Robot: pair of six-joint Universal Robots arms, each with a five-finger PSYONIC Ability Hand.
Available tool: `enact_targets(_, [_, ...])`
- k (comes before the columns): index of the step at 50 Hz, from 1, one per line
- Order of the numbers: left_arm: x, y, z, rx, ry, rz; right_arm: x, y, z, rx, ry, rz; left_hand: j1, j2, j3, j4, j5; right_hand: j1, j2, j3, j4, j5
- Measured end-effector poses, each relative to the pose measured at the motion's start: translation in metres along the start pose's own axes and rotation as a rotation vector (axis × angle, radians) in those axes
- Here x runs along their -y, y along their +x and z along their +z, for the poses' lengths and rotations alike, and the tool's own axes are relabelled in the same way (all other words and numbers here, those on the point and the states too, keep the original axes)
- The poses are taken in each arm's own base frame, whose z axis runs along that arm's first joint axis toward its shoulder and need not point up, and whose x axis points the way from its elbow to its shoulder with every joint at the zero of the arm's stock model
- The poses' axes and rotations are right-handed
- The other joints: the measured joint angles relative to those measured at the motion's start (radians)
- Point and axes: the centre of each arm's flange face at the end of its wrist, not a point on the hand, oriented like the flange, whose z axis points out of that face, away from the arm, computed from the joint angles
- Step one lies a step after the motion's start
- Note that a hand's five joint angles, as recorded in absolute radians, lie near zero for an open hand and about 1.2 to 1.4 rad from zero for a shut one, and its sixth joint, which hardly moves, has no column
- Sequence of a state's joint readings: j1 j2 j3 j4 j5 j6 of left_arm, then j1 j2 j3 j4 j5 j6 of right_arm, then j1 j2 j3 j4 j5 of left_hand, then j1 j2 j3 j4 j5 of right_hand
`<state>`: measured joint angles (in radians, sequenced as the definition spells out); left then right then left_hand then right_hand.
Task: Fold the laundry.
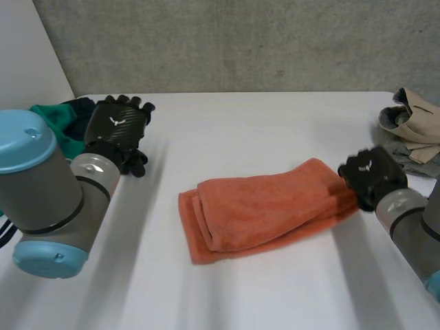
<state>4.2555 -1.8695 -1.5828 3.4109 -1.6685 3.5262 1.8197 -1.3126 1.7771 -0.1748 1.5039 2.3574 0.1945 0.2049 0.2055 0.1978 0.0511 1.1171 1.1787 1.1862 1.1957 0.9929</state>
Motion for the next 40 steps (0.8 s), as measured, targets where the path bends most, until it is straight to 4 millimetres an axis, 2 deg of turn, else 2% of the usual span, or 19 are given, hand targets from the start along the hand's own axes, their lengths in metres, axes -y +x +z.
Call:
enact_targets(3, [0.002,-0.003,-0.002,0.001,0.008,-0.016,0.021,-0.001,-0.005,-0.016,0.078,-0.019,0.000,0.000,0.000,0.000,0.000,0.000,0.000,0.000,0.001,0.000])
enact_targets(5, [0.005,-0.007,-0.003,0.005,0.017,-0.035,0.048,-0.013,-0.014,-0.005,0.190,-0.025,0.000,0.000,0.000,0.000,0.000,0.000,0.000,0.000,0.003,0.000])
enact_targets(8, [0.009,-0.011,-0.005,0.013,0.026,-0.058,0.083,-0.042,-0.033,0.057,0.360,-0.026,0.000,0.000,0.000,0.000,0.000,0.000,0.000,0.000,0.003,0.005])
enact_targets(9, [0.010,-0.012,-0.006,0.017,0.028,-0.067,0.095,-0.057,-0.042,0.099,0.433,-0.028,0.000,0.000,0.000,0.000,0.000,0.000,0.000,0.000,0.003,0.007])
enact_targets(11, [0.011,-0.014,-0.007,0.022,0.029,-0.077,0.108,-0.079,-0.055,0.158,0.519,-0.034,0.000,0.000,0.000,0.000,0.000,0.000,0.000,0.000,0.003,0.007])
enact_targets(13, [0.011,-0.016,-0.008,0.026,0.030,-0.084,0.115,-0.096,-0.066,0.207,0.580,-0.042,0.000,0.000,0.000,0.000,0.000,0.000,0.000,0.000,0.003,0.007])
enact_targets(14, [0.012,-0.018,-0.009,0.030,0.030,-0.091,0.117,-0.119,-0.077,0.278,0.631,-0.060,0.000,0.000,0.000,0.000,0.000,0.000,0.000,0.000,0.003,0.009])
enact_targets(15, [0.012,-0.018,-0.010,0.032,0.029,-0.094,0.116,-0.133,-0.083,0.321,0.648,-0.075,0.000,0.000,0.000,0.000,0.000,0.000,0.000,0.001,0.003,0.010])
enact_targets(16, [0.012,-0.018,-0.011,0.032,0.029,-0.095,0.115,-0.137,-0.084,0.332,0.651,-0.079,0.000,0.000,0.000,0.000,0.000,0.000,0.000,0.002,0.003,0.010])
enact_targets(18, [0.011,-0.020,-0.014,0.033,0.026,-0.102,0.106,-0.165,-0.094,0.419,0.656,-0.119,0.000,0.000,0.000,0.000,0.000,0.000,0.000,0.004,0.003,0.010])
enact_targets(21, [0.011,-0.020,-0.016,0.032,0.023,-0.106,0.096,-0.184,-0.096,0.469,0.627,-0.146,0.000,0.000,0.000,0.000,0.000,-0.042,-0.068,-0.070,-0.077,-0.053])
enact_targets(22, [0.011,-0.019,-0.017,0.030,0.022,-0.107,0.094,-0.187,-0.095,0.476,0.613,-0.149,0.000,0.000,0.000,0.000,0.000,-0.168,-0.204,-0.204,-0.212,-0.186])
enact_targets(24, [0.011,-0.018,-0.019,0.025,0.022,-0.110,0.091,-0.188,-0.091,0.469,0.573,-0.132,0.000,0.000,0.000,0.000,0.000,-0.555,-0.593,-0.579,-0.586,-0.576])
enact_targets(27, [0.013,-0.016,-0.020,0.015,0.027,-0.115,0.095,-0.178,-0.082,0.434,0.534,-0.050,0.000,0.000,0.000,0.000,0.000,-0.868,-0.930,-0.917,-0.925,-0.904])
enact_targets(30, [0.016,-0.013,-0.021,0.003,0.036,-0.121,0.104,-0.157,-0.076,0.395,0.519,0.073,0.000,0.000,0.000,0.000,0.000,-0.892,-0.970,-0.980,-0.987,-0.945])
enact_targets(33, [0.023,-0.009,-0.023,-0.015,0.051,-0.132,0.117,-0.127,-0.071,0.359,0.521,0.241,0.000,0.000,0.000,0.000,0.000,-0.892,-0.970,-0.980,-0.988,-0.945])
enact_targets(36, [0.026,-0.007,-0.024,-0.025,0.058,-0.139,0.120,-0.115,-0.069,0.351,0.521,0.309,0.000,0.000,0.000,0.000,0.000,-0.892,-0.970,-0.980,-0.988,-0.945])
enact_targets(38, [0.035,-0.001,-0.027,-0.060,0.072,-0.162,0.122,-0.091,-0.063,0.352,0.493,0.445,0.000,0.000,0.000,0.000,0.000,-0.892,-0.970,-0.980,-0.988,-0.945])
enact_targets(40, [0.037,0.002,-0.028,-0.075,0.074,-0.171,0.121,-0.085,-0.061,0.355,0.475,0.477,0.000,0.000,0.000,0.000,0.000,-0.892,-0.970,-0.980,-0.988,-0.945])
